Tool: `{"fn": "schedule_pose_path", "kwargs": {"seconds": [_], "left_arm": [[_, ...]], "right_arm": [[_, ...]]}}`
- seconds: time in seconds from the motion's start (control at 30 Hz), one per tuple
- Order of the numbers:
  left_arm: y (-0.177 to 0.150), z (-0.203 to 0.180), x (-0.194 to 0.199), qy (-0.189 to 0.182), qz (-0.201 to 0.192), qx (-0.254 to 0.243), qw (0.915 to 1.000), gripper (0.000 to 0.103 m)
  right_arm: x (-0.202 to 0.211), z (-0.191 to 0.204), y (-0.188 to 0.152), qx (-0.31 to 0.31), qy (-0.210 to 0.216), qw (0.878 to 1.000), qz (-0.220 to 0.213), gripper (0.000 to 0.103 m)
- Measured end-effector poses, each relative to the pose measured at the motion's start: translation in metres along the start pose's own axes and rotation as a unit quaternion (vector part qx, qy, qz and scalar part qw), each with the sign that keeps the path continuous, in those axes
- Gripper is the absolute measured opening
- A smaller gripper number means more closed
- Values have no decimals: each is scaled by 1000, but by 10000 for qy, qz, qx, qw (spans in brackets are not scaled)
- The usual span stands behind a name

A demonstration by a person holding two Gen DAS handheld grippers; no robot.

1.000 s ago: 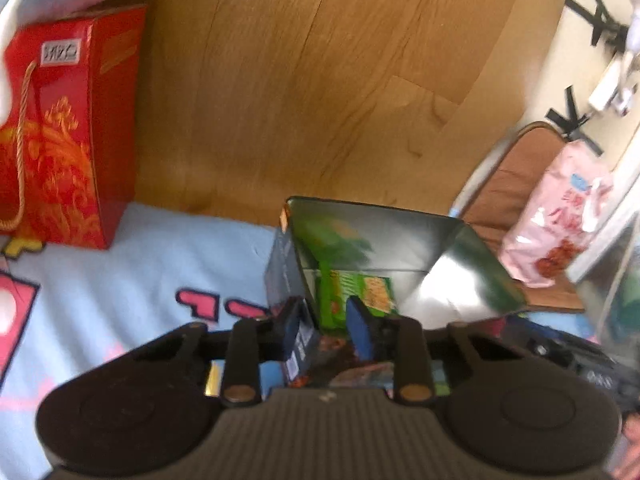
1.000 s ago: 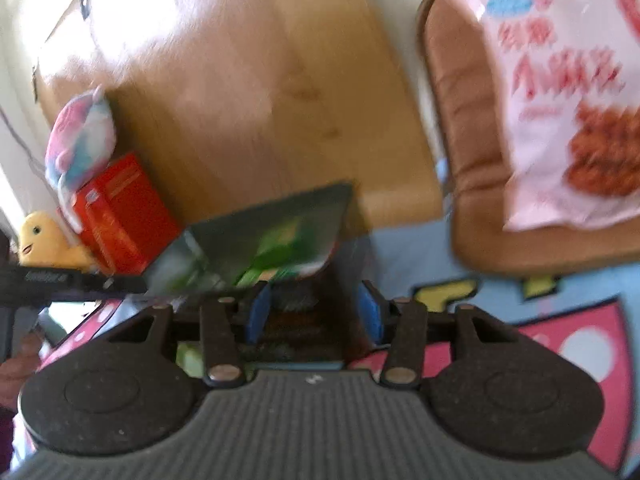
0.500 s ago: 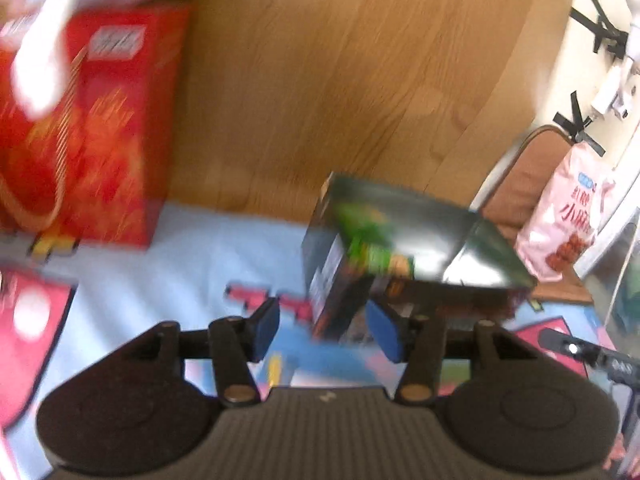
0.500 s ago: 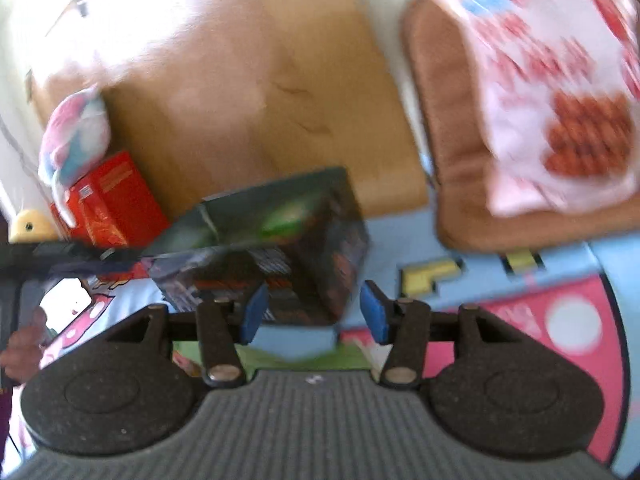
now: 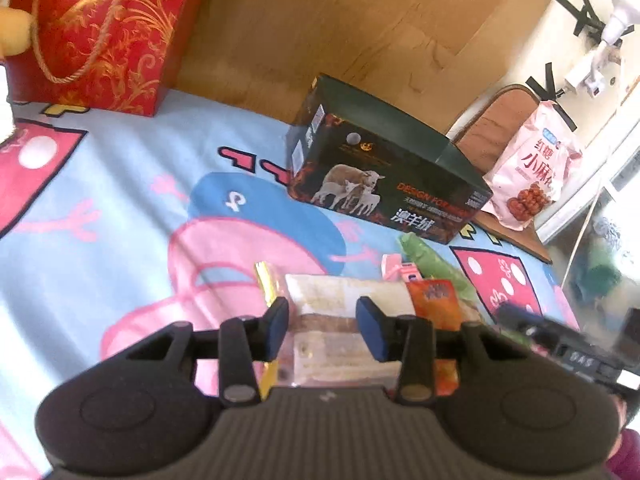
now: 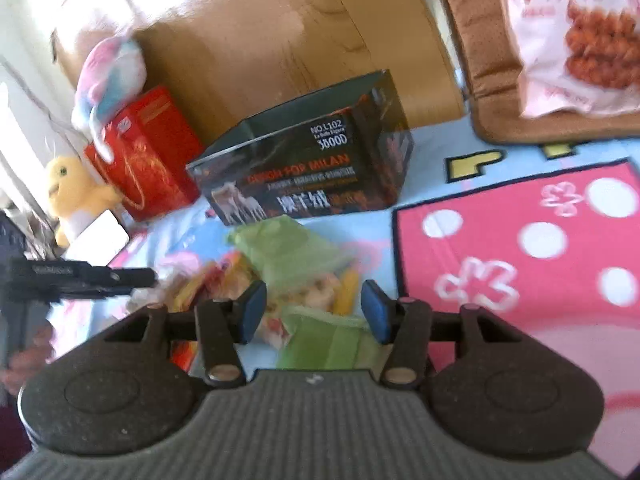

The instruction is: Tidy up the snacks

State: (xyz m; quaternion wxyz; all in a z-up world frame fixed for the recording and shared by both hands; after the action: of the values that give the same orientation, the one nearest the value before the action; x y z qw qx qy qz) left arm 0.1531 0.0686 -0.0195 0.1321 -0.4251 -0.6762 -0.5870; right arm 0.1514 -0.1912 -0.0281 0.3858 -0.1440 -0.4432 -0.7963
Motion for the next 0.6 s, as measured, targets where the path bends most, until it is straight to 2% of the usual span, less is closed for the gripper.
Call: {"fn": "schedule_pose_path", "kwargs": {"seconds": [0.07, 0.1, 0.17, 0.27, 0.43, 0.5, 0.53, 0.6], "left_arm": [[3, 8, 14, 49, -198, 123, 9997, 40], [6, 11, 18, 46, -295, 205, 9993, 40], [5, 16, 31, 17, -470, 312, 9984, 40], [-8, 11, 41, -60, -546, 300, 9980, 40], [-39, -1, 43, -493, -500, 446, 9965, 40], [-47, -3, 40, -628, -464, 544, 9955, 40], [-49, -3, 39, -669, -474, 578, 9950, 44], [-49, -4, 38, -614, -498, 579, 9952, 48]], "right_arm": [[21, 4, 3, 404, -369, 9972, -512, 56], [34, 10, 7, 560, -382, 9947, -778, 56], [53, 29, 7, 744, -82, 9925, -967, 56], [54, 68, -13, 1244, 363, 9895, -647, 55], [21, 115, -69, 1935, 853, 9773, 159, 54], [4, 129, -85, 2168, 889, 9714, 385, 54], [-5, 135, -90, 2308, 902, 9678, 447, 54], [-20, 144, -98, 2525, 865, 9617, 618, 54]]}}
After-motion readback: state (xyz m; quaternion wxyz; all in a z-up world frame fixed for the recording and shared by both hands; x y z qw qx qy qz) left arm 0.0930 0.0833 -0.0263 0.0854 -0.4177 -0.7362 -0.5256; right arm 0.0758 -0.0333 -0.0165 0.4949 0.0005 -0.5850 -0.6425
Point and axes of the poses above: each gripper's, at about its wrist camera, not at the fingertips, and x roughly against the way its jaws point, z to its left, y to its top, the point moved 8 cm from there along -x, roughly the way its jaws point, and after that the axes turned 15 degrees about -x, right-handed, at the moved point
